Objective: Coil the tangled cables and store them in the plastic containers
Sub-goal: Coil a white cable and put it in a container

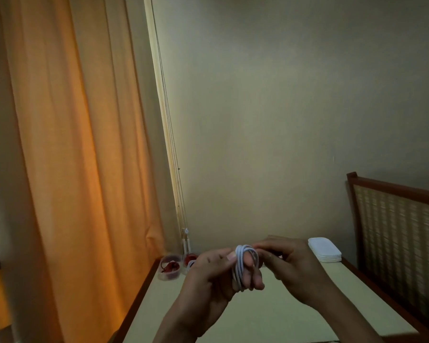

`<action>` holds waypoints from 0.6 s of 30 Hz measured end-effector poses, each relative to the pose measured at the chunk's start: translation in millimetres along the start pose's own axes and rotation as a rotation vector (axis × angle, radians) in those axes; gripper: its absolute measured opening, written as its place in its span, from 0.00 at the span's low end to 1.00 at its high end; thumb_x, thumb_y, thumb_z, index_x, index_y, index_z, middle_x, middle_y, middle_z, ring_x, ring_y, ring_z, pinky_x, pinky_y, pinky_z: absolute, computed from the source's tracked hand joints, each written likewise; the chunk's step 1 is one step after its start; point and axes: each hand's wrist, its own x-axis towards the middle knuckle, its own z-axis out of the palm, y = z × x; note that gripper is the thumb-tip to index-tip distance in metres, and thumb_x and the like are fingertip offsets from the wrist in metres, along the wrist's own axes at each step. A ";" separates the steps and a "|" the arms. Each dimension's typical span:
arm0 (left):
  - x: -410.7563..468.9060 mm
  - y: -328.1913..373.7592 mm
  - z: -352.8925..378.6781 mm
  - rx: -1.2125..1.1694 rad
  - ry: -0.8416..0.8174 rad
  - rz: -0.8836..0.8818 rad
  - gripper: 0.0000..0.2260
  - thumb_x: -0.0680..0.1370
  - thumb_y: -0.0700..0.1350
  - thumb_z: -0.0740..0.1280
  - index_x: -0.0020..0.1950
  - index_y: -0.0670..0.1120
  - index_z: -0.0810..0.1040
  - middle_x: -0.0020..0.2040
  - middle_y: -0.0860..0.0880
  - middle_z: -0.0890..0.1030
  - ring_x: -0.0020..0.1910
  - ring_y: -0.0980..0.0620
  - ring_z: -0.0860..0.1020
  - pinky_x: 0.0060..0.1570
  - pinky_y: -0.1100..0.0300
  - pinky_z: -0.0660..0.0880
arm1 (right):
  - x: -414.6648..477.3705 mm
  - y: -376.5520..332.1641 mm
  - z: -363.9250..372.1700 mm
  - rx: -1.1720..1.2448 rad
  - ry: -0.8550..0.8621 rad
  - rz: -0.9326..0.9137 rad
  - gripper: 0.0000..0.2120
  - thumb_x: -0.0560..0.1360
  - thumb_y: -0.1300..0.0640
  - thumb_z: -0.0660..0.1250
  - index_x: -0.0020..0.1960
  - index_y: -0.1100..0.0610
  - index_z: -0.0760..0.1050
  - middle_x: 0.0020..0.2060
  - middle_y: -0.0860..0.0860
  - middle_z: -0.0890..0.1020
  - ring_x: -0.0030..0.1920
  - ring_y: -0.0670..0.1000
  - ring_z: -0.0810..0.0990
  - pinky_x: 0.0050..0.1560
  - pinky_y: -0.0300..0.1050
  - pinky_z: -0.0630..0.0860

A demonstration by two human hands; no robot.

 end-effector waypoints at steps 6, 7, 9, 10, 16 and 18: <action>1.7 -6.3 5.3 -0.248 0.140 0.106 0.14 0.79 0.43 0.64 0.51 0.32 0.83 0.48 0.30 0.81 0.52 0.36 0.83 0.53 0.48 0.82 | -11.2 0.5 5.3 -0.152 -0.089 -0.048 0.12 0.80 0.50 0.66 0.38 0.43 0.80 0.30 0.46 0.79 0.32 0.42 0.74 0.36 0.37 0.68; 2.6 -5.8 6.7 -0.278 0.189 0.121 0.15 0.81 0.42 0.64 0.54 0.30 0.82 0.52 0.29 0.82 0.54 0.35 0.83 0.53 0.49 0.83 | -13.8 1.0 6.9 -0.169 -0.104 -0.036 0.13 0.80 0.49 0.66 0.38 0.47 0.80 0.29 0.46 0.78 0.32 0.43 0.73 0.36 0.37 0.68; 5.3 -4.9 7.5 -0.301 0.280 0.169 0.17 0.81 0.42 0.61 0.60 0.29 0.78 0.57 0.29 0.82 0.59 0.36 0.83 0.53 0.52 0.83 | -19.4 3.7 9.8 -0.217 -0.144 -0.016 0.15 0.81 0.48 0.66 0.40 0.54 0.82 0.29 0.48 0.77 0.31 0.44 0.73 0.35 0.37 0.68; 7.3 -3.6 7.3 -0.296 0.315 0.195 0.19 0.79 0.42 0.59 0.63 0.30 0.76 0.58 0.30 0.82 0.60 0.37 0.83 0.56 0.52 0.82 | -22.5 4.8 10.9 -0.241 -0.163 -0.004 0.15 0.81 0.47 0.66 0.42 0.56 0.81 0.29 0.50 0.76 0.30 0.44 0.72 0.34 0.37 0.67; 11.2 -7.8 0.8 0.190 0.425 0.208 0.17 0.78 0.48 0.61 0.62 0.44 0.80 0.57 0.48 0.86 0.60 0.50 0.83 0.59 0.59 0.80 | -36.6 -8.1 10.1 -0.434 -0.280 0.061 0.11 0.80 0.41 0.62 0.51 0.45 0.80 0.33 0.42 0.79 0.36 0.45 0.76 0.38 0.41 0.71; 9.6 -12.9 -0.4 0.457 0.414 0.226 0.15 0.79 0.50 0.61 0.62 0.50 0.81 0.57 0.55 0.86 0.60 0.56 0.83 0.59 0.60 0.79 | -38.4 -14.5 9.5 -0.563 -0.317 0.042 0.12 0.80 0.40 0.61 0.54 0.44 0.79 0.37 0.38 0.79 0.40 0.40 0.76 0.41 0.37 0.71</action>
